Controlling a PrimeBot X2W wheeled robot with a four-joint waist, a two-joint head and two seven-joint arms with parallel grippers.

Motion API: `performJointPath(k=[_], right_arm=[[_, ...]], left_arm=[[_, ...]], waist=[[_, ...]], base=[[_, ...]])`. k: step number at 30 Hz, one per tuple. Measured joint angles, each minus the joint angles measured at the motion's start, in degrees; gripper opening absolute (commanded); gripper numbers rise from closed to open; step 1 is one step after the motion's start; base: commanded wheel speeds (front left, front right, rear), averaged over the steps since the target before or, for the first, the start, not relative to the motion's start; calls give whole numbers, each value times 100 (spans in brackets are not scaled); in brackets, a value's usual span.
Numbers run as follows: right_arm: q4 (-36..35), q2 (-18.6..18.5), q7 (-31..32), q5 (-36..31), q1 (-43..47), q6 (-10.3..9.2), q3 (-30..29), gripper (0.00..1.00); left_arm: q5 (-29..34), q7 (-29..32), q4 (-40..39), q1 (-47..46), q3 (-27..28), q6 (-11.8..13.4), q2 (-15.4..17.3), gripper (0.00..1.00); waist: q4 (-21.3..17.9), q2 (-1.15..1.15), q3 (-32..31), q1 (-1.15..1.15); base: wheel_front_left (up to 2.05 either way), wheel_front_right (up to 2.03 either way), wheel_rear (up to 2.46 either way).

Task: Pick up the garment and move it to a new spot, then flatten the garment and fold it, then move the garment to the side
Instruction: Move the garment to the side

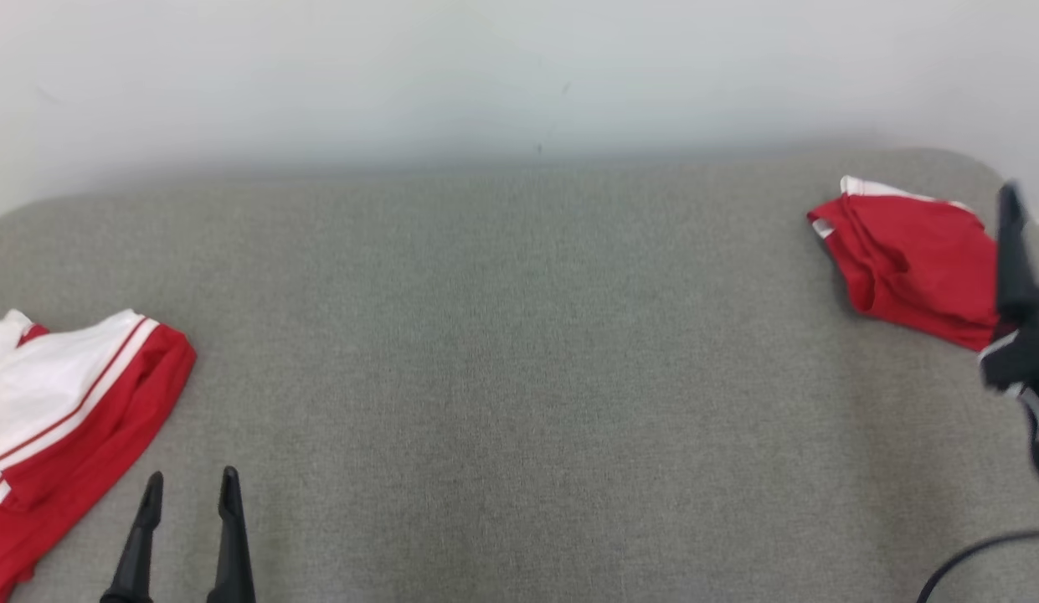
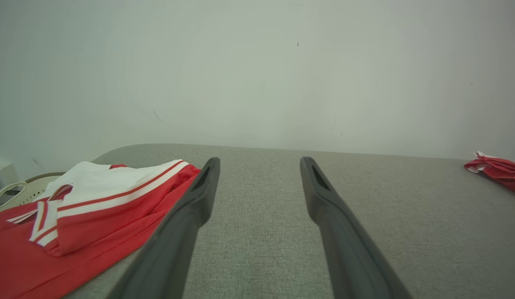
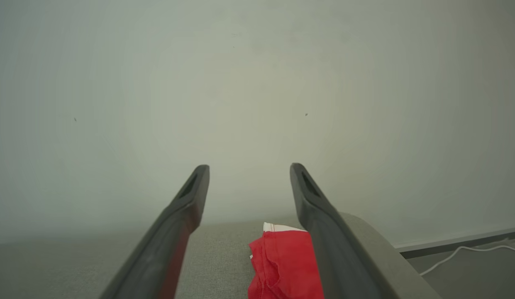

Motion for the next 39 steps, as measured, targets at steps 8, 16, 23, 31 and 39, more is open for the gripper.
performJointPath(k=[8,16,23,31,39], right_arm=[[-1198,915,0,-867,1744,0,-965,100],[-2128,1780,174,-1631,2895,0,-1135,100],[-2366,2027,99,-2147,3388,0,-793,100],[-2375,2387,41,-2628,3845,1,-784,100],[-2354,2530,30,-2789,3975,0,-823,100]], left_arm=[[0,0,193,112,-171,-24,-43,100],[0,0,382,60,-252,-47,-59,100],[152,0,586,-16,-354,-44,-65,100],[287,0,880,-62,-328,31,-62,100],[363,0,1307,-70,-290,130,-20,100]], waist=[[-10,0,-566,0],[58,0,-813,1],[126,0,-860,1],[219,1,-915,2],[224,0,-960,2]], base=[[0,0,0],[0,0,0],[0,0,0],[0,0,0],[0,0,0]])
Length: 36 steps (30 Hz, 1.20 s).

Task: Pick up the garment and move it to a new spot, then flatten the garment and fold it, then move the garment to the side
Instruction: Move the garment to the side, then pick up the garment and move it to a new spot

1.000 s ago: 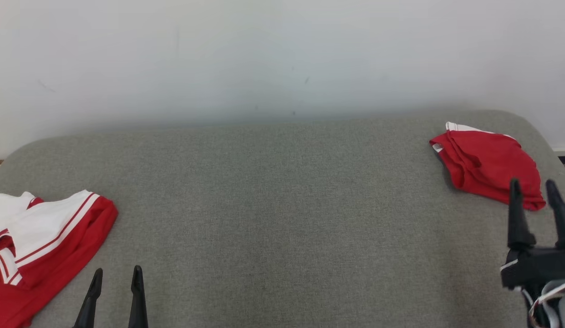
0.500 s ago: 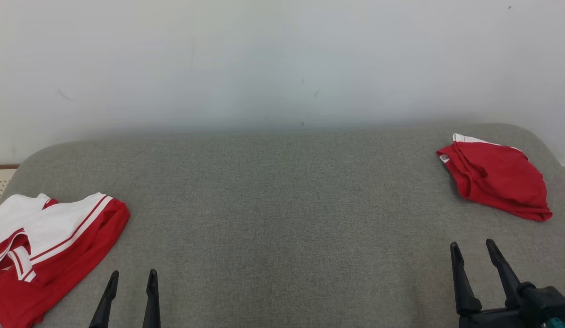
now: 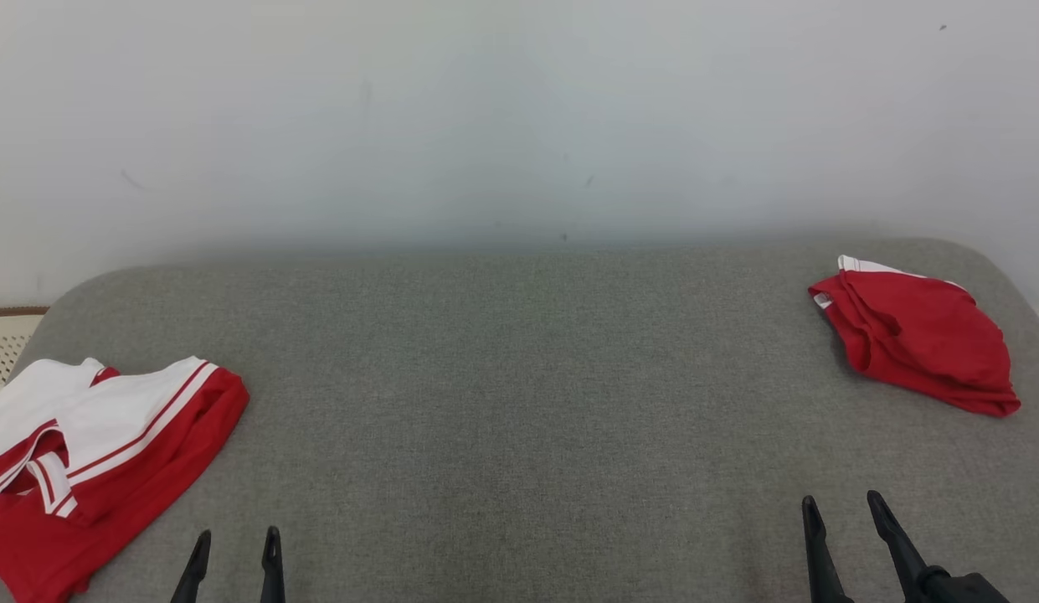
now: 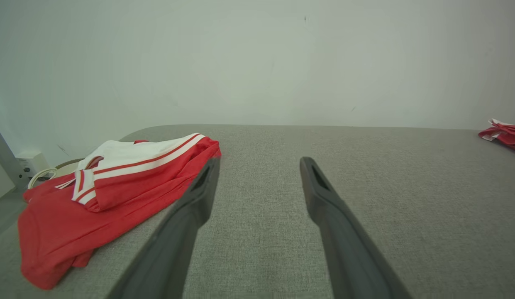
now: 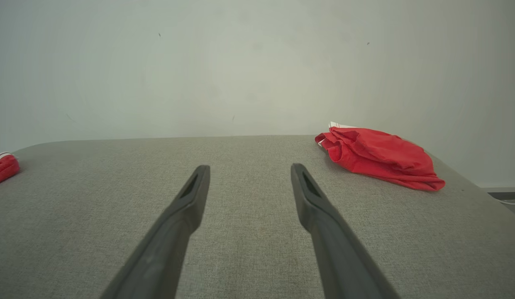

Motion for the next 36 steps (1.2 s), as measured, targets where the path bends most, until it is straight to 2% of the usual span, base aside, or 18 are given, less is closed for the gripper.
performJointPath(k=[10,27,36], right_arm=[[-45,82,102,-69,-2,0,-29,100],[-135,129,229,-83,35,1,-135,100],[-115,174,245,-38,96,0,-202,100]], left_arm=[[-9,11,148,-76,27,116,31,100],[-62,160,-69,-56,55,252,112,100],[-140,187,-93,-55,35,276,134,100]], waist=[[64,0,-29,0],[93,0,-29,0],[395,0,-14,0]], base=[[0,0,0],[0,0,0],[0,0,0]])
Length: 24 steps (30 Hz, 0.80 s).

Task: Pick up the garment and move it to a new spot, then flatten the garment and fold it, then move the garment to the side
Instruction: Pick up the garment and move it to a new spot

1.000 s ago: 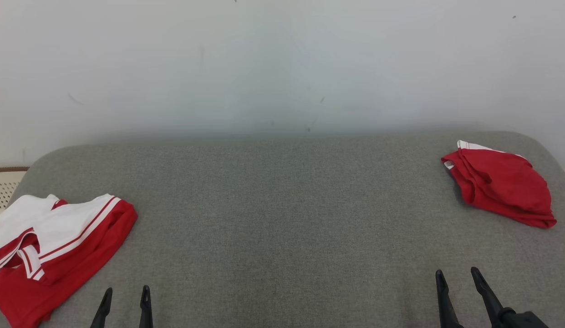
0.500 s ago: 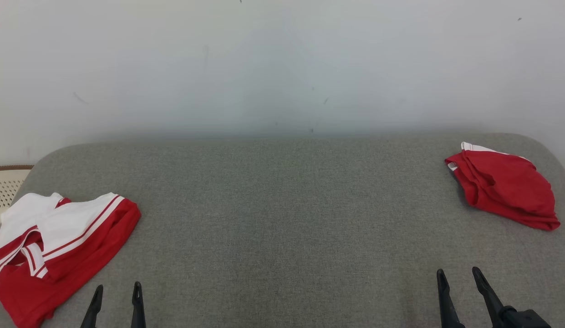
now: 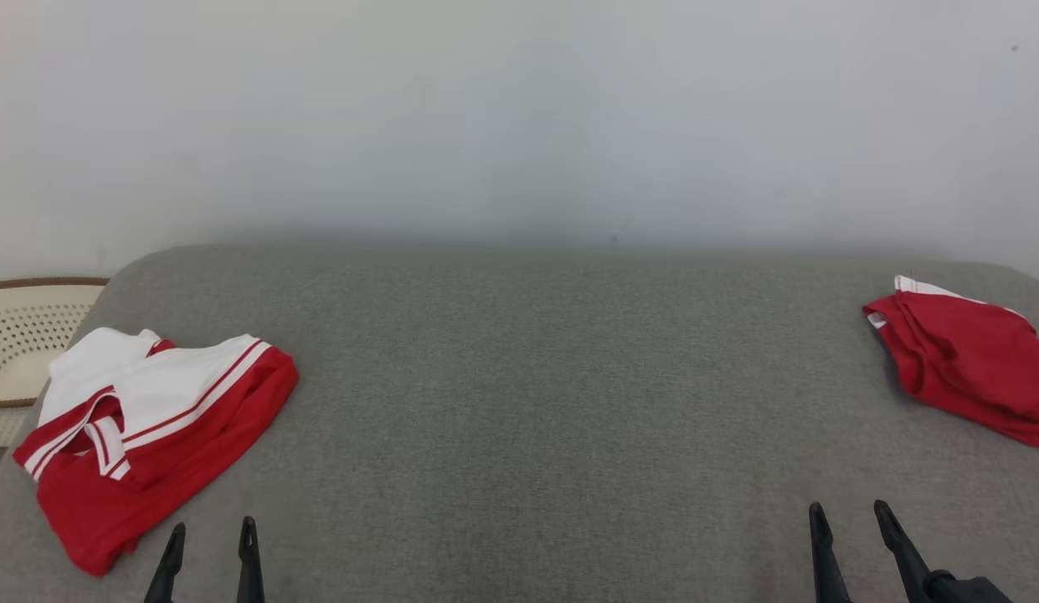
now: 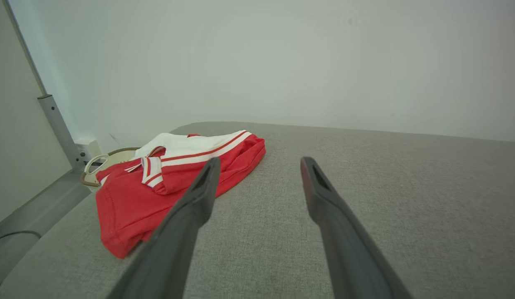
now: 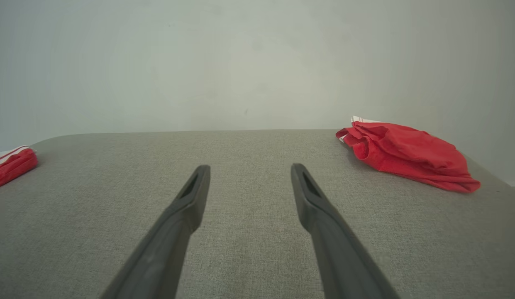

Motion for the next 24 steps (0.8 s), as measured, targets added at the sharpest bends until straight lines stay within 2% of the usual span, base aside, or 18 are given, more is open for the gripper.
performJointPath(k=[7,24], right_arm=[[104,35,-53,54,-6,0,-20,100],[353,83,-130,120,-150,0,43,100]], left_arm=[[-34,23,1,-4,30,24,59,100],[-252,-10,27,-13,167,86,151,100]], waist=[[522,0,29,0],[2091,1,149,0]], base=[[0,0,0],[0,0,0]])
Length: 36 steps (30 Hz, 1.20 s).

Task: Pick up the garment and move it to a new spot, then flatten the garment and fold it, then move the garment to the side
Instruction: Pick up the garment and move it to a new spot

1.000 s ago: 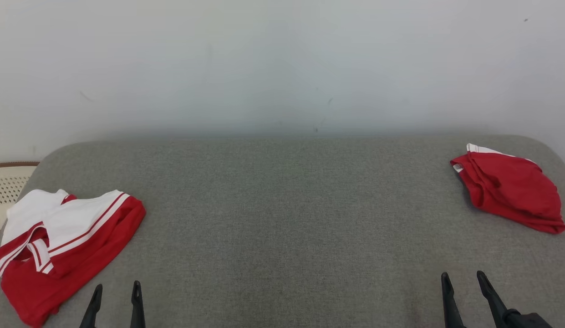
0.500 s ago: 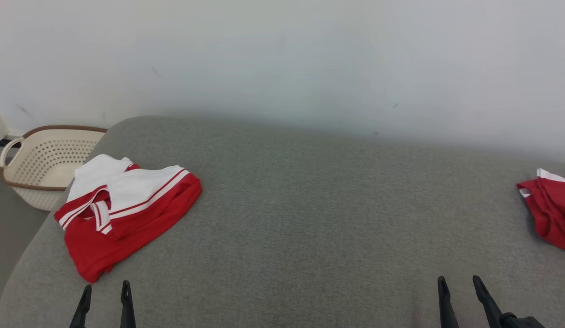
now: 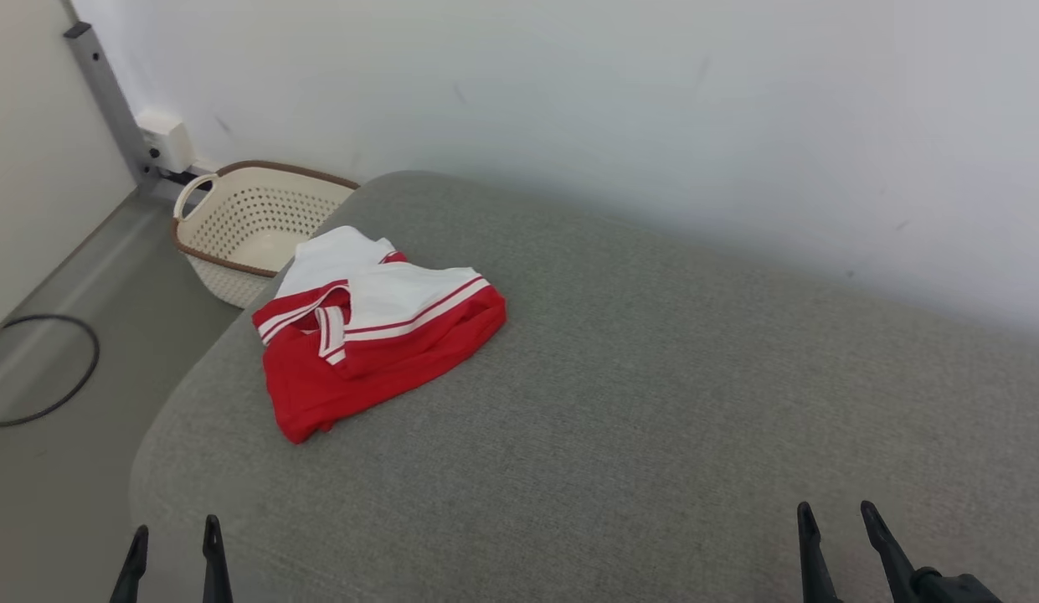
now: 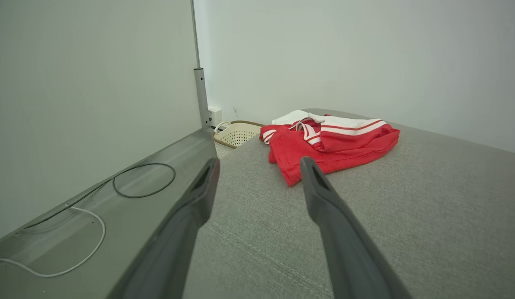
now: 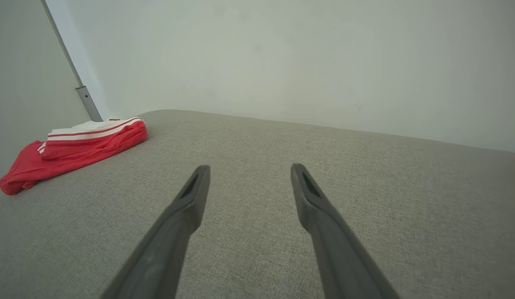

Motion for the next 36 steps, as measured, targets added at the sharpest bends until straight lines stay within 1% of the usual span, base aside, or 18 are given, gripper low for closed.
performJointPath(k=[5,9,12,15,21,23,26,30,36], right_arm=[[16,5,-14,-2,-68,0,0,100],[60,3,-30,-2,-84,0,20,100],[69,4,-40,-2,-98,0,54,100],[66,-5,-38,-1,-126,0,108,100],[44,-21,5,-11,-281,0,180,100],[43,-27,5,-7,-384,0,275,100],[46,-42,7,14,-472,0,367,100],[71,-55,9,48,-631,0,526,100],[129,-42,-7,102,-844,0,745,100]], left_arm=[[-12,-26,-43,4,-1,91,-2,100],[-38,-27,-58,10,14,126,-9,100],[-80,-42,-74,13,43,144,-10,100],[-174,-42,-48,-52,66,131,-10,100],[-342,-42,-22,-877,-20,-58,31,100],[-403,-21,110,-1354,-56,-167,96,100],[-463,52,318,-1900,-83,-248,160,100],[-575,132,673,-2676,-65,-322,246,100],[-710,396,1433,-3604,-8,-422,520,100]], waist=[[365,0,49,0],[566,0,88,0],[622,0,116,0],[578,0,140,0],[361,0,206,0],[195,0,238,0],[1,0,274,0],[-297,0,334,0],[-834,0,430,0]], base=[[0,0,0],[0,0,0],[0,0,0],[0,0,0],[0,0,0],[0,0,0],[0,0,0],[0,0,0],[0,0,0]])
